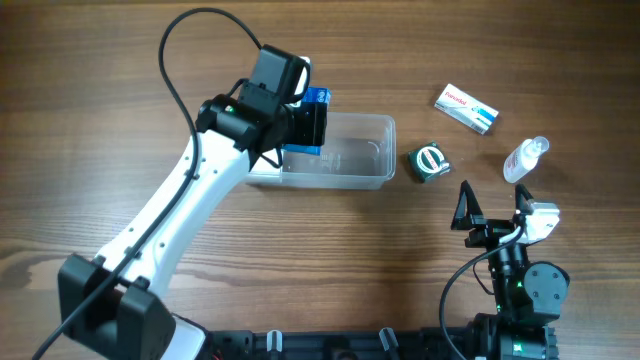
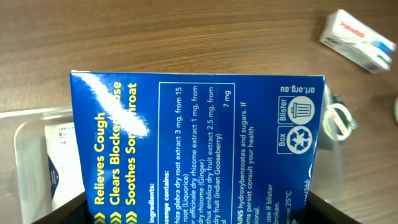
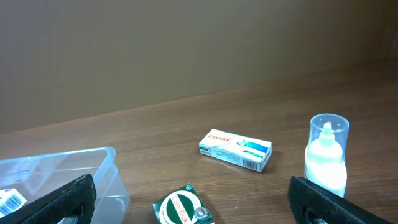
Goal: Pack container
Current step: 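Carry the blue box into the container beside the Hansaplast box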
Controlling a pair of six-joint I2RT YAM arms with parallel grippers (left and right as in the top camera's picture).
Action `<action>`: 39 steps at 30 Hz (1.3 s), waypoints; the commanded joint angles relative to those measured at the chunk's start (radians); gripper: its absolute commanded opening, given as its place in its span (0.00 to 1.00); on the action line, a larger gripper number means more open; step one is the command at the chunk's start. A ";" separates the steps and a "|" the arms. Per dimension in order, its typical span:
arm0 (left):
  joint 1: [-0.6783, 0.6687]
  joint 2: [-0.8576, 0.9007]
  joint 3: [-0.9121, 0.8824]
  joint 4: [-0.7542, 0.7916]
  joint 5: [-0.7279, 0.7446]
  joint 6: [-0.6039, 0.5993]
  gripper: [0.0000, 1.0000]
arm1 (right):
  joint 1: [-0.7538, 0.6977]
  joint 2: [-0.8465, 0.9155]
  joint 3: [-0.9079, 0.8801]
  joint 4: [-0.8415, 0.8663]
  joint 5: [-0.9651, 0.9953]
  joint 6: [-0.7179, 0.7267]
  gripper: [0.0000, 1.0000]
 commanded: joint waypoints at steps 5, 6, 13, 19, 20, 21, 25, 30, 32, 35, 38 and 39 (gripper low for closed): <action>-0.003 0.093 0.001 0.005 -0.042 -0.108 0.69 | 0.002 0.001 -0.005 0.002 0.006 -0.010 1.00; -0.005 0.102 0.001 0.004 -0.042 -0.107 0.69 | 0.002 0.001 -0.005 0.002 0.006 -0.010 1.00; -0.023 0.179 0.001 0.004 -0.043 -0.107 0.70 | 0.002 0.001 -0.005 0.002 0.006 -0.010 1.00; -0.022 0.232 0.001 0.009 -0.043 -0.106 0.71 | 0.002 0.001 -0.005 0.002 0.006 -0.010 1.00; -0.022 0.238 0.001 0.014 -0.043 -0.107 0.71 | 0.002 0.001 -0.005 0.002 0.006 -0.010 1.00; -0.023 0.243 0.001 0.019 -0.043 -0.106 0.70 | 0.002 0.001 -0.005 0.002 0.006 -0.010 1.00; -0.023 0.275 0.001 0.042 -0.043 -0.106 0.70 | 0.002 0.001 -0.005 0.002 0.006 -0.010 1.00; -0.022 0.294 0.001 0.049 -0.077 -0.106 0.70 | 0.002 0.001 -0.005 0.002 0.006 -0.010 1.00; -0.023 0.298 0.001 0.049 -0.077 -0.106 0.70 | 0.002 0.001 -0.005 0.002 0.006 -0.010 1.00; -0.023 0.312 0.001 0.049 -0.077 -0.106 0.70 | 0.002 0.001 -0.005 0.002 0.006 -0.010 1.00; -0.023 0.332 0.001 0.041 -0.076 -0.106 0.70 | 0.002 0.001 -0.005 0.002 0.006 -0.010 1.00; -0.023 0.336 0.001 0.040 -0.076 -0.106 0.70 | 0.002 0.001 -0.005 0.002 0.006 -0.010 1.00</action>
